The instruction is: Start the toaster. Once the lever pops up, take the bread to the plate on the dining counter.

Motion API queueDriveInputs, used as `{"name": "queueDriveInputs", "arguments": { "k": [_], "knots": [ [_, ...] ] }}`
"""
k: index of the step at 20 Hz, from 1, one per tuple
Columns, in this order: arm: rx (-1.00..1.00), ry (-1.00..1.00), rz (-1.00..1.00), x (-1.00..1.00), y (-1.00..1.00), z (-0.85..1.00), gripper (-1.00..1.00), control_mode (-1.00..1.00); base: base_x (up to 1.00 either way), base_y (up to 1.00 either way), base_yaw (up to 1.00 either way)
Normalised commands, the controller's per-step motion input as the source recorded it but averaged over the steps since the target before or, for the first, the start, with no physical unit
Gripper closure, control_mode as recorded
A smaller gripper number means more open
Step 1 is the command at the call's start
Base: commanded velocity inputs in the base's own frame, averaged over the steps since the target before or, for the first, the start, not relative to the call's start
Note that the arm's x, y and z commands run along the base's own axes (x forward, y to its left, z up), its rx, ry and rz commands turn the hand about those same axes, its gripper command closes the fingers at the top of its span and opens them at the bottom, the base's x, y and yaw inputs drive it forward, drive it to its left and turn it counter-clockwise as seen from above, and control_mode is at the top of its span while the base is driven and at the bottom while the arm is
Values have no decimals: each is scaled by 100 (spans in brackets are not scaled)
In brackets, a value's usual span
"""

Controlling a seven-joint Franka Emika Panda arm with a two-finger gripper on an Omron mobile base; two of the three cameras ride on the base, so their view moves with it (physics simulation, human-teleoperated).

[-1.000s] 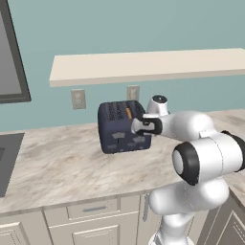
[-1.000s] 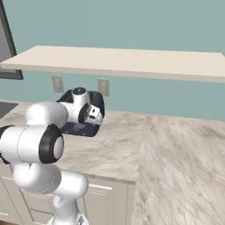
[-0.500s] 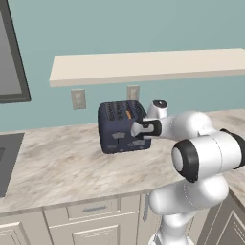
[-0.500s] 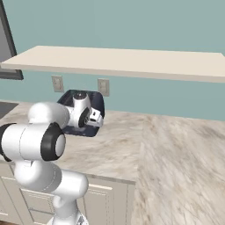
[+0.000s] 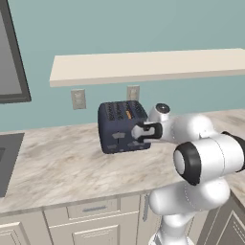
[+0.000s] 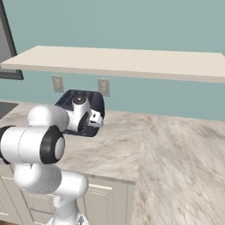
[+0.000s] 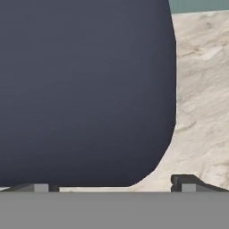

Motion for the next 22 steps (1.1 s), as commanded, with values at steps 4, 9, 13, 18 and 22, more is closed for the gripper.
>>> {"name": "queueDriveInputs", "arguments": {
  "k": [4, 9, 13, 18, 22],
  "knots": [
    [0, -9, -3, -33, 0, 22, -100, -100, 0, 0, 0],
    [0, -2, -10, -26, 0, 66, -100, -100, 0, 0, 0],
    [0, 1, -11, -4, 5, 75, -100, -100, 0, 0, 0],
    [0, 8, -8, 0, 13, 65, -100, -100, 0, 0, 0],
    [0, 5, -3, 2, 23, 23, -100, -100, 0, 0, 0]
  ]
}}
